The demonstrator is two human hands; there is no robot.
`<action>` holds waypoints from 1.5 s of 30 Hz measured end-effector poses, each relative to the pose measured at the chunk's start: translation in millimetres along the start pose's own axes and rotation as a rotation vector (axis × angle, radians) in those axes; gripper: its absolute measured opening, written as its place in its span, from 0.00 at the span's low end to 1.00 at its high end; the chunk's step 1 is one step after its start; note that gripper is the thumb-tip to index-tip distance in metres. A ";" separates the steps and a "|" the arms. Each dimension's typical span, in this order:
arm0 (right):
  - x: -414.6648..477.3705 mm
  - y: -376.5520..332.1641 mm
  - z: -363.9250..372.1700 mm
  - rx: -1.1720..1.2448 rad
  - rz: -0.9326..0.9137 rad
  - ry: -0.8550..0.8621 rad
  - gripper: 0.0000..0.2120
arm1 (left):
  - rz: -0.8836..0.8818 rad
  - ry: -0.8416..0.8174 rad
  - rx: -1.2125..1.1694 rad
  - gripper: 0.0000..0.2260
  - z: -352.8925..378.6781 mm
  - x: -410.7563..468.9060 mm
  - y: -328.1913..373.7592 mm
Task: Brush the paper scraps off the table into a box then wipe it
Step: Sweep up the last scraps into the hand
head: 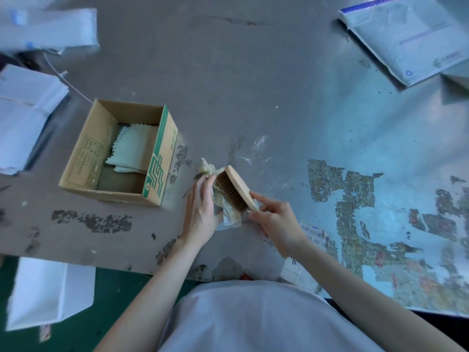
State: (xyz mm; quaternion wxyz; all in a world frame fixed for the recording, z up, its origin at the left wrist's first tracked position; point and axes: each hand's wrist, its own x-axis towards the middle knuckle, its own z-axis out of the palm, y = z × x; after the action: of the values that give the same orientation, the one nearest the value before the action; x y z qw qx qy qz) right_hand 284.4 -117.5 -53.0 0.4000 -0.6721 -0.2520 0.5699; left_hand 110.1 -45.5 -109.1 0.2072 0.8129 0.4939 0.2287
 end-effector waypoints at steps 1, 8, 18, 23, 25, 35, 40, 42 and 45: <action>-1.6 -3.3 -0.8 0.008 0.008 -0.022 0.24 | 0.006 0.016 -0.014 0.35 0.3 0.0 -0.2; -3.6 -9.6 -13.5 0.018 0.078 -0.165 0.22 | -0.052 0.107 -0.158 0.25 -6.6 -0.8 6.1; -9.7 -18.1 -16.8 0.133 0.082 -0.164 0.22 | -0.144 0.115 -0.222 0.20 -13.2 -5.3 4.2; 0.9 -40.6 -20.2 0.209 0.039 -0.090 0.23 | -0.141 0.148 -0.217 0.24 -27.2 -12.7 5.5; 12.0 -49.9 -17.2 0.173 0.009 -0.068 0.24 | -0.160 0.168 -0.203 0.24 -33.0 -18.0 2.5; 68.3 -76.4 48.2 -0.422 -0.227 -0.146 0.24 | -0.308 0.204 -0.144 0.23 -53.4 -46.9 -11.7; 52.5 -58.6 48.2 -0.368 -0.094 -0.223 0.26 | -0.260 0.153 -0.131 0.23 -50.7 -44.7 -17.4; 43.0 -48.2 42.2 -0.285 -0.020 -0.270 0.25 | -0.240 0.159 -0.130 0.23 -48.9 -43.8 -17.9; 29.5 -39.2 35.5 -0.185 0.040 -0.304 0.22 | -0.221 0.186 -0.114 0.23 -45.9 -43.6 -16.8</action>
State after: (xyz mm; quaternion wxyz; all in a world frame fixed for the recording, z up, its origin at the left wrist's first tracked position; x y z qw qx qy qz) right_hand 261.2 -63.5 -38.4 0.2827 -0.6169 -0.3475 0.6471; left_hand 54.0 -72.4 -88.7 0.2302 0.7159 0.5835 0.3066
